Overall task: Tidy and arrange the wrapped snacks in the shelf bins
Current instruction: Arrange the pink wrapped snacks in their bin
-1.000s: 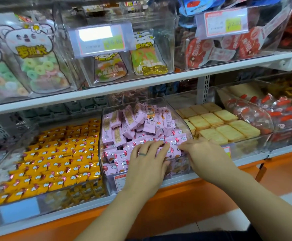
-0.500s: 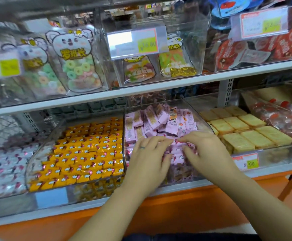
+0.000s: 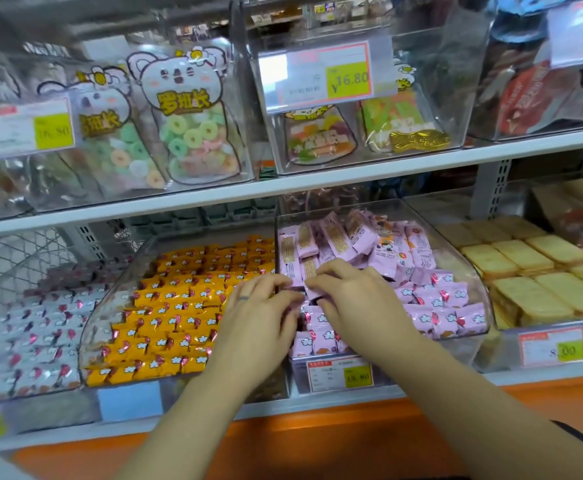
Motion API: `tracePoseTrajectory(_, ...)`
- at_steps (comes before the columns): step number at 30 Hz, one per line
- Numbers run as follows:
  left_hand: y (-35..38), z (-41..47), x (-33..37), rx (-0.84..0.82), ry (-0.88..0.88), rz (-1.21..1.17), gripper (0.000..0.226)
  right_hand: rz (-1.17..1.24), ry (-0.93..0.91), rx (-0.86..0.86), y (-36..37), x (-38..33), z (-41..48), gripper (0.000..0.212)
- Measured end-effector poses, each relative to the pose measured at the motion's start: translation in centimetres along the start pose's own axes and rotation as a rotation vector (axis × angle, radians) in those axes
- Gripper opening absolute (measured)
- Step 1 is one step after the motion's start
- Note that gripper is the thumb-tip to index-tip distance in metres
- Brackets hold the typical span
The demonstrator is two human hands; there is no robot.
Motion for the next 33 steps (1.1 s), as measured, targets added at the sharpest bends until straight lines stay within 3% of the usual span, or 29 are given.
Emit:
tracePoseTrajectory(6, 0.6, 0.6, -0.7, -0.110, -0.057, -0.010, 0.037, 0.090, 0.104, -0.048, 1.3, 1.3, 1.6, 0.020)
tracePoseTrajectory(12, 1.0, 1.7, -1.1, -0.182, -0.123, -0.090, 0.039, 0.221, 0.086, 0.171, -0.4, 1.8, 1.5, 0.005)
tracePoseTrajectory(18, -0.5, 1.5, -1.3, -0.026, -0.136, -0.332, 0.028, 0.493, 0.269, 0.444, -5.7, 3.0, 0.0, 0.007)
tracePoseTrajectory(21, -1.5, 1.0, -0.9, 0.046, -0.142, -0.391, 0.022, 0.712, 0.445, 0.362, -5.8, 3.8, -0.9, 0.010)
tracePoseTrajectory(25, -2.3, 0.4, -0.1, 0.018, -0.166, -0.497, 0.030, 0.841, 0.584, 0.283, -5.1, 4.5, -1.6, 0.009)
tracePoseTrajectory(30, -2.7, 0.0, -0.4, 0.001, -0.242, -0.690, 0.030, 1.050, 0.601, 0.237, -4.0, 4.5, -1.6, 0.007)
tracePoseTrajectory(33, -3.1, 0.0, -0.6, 0.007, -0.252, -0.672, 0.034, 1.104, 0.534, 0.206, -4.1, 3.8, -1.3, 0.006)
Point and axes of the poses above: each hand's wrist, its own z-axis towards the middle knuckle, its own y-axis out of the palm, x = y × z, the point moved 7 cm from there along z, towards the middle knuckle, and after that the axes turned 5 degrees about -z, right-handed, at the moved point
